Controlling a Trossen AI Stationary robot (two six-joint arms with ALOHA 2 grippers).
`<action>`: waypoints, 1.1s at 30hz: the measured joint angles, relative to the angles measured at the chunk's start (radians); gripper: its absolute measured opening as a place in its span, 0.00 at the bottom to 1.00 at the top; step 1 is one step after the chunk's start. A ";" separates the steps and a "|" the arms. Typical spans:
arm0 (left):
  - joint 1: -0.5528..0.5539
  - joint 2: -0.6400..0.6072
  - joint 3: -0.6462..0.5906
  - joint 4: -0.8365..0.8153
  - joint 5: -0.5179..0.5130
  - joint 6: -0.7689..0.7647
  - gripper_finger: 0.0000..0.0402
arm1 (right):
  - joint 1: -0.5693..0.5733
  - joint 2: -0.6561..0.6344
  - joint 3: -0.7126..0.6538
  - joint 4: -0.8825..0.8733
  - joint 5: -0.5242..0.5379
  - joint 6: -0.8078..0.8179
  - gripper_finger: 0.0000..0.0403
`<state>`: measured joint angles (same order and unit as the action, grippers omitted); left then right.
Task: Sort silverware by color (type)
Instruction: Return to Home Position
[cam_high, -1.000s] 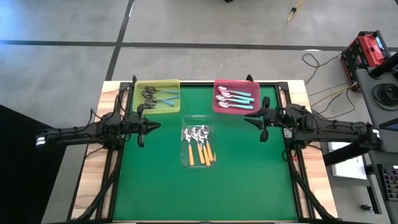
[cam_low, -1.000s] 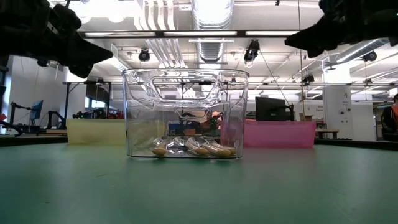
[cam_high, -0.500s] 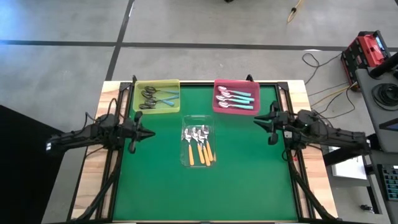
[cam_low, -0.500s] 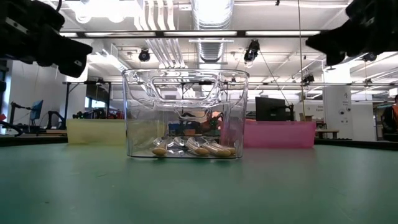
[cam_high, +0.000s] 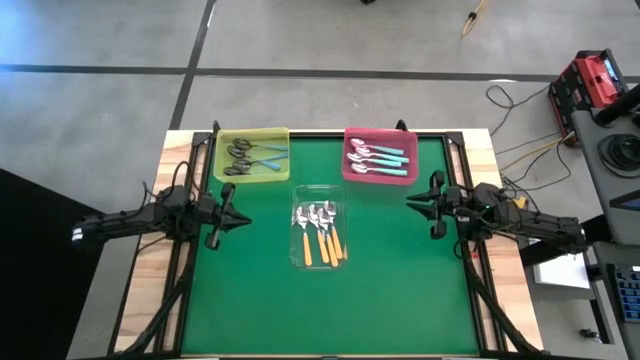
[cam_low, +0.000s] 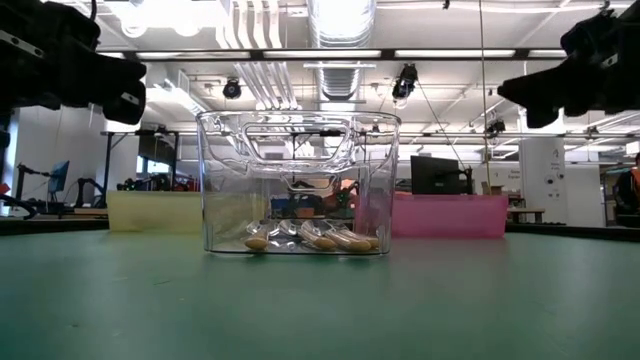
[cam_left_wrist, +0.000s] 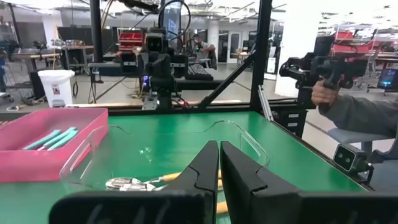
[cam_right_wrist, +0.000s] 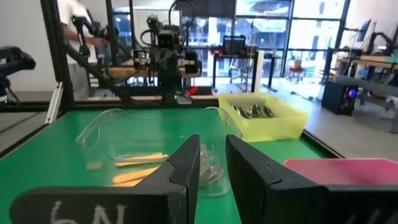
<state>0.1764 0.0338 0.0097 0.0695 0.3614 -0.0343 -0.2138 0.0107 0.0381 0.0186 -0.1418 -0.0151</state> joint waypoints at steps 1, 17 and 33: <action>0.000 0.003 0.000 0.000 0.000 -0.001 0.00 | 0.000 -0.003 -0.018 0.027 -0.003 0.000 0.17; 0.000 0.073 0.000 -0.001 -0.011 -0.057 0.00 | -0.001 0.012 -0.026 0.020 -0.013 0.005 0.17; 0.000 0.114 0.000 -0.001 -0.011 -0.054 0.00 | -0.001 0.017 -0.027 0.018 -0.013 0.006 0.17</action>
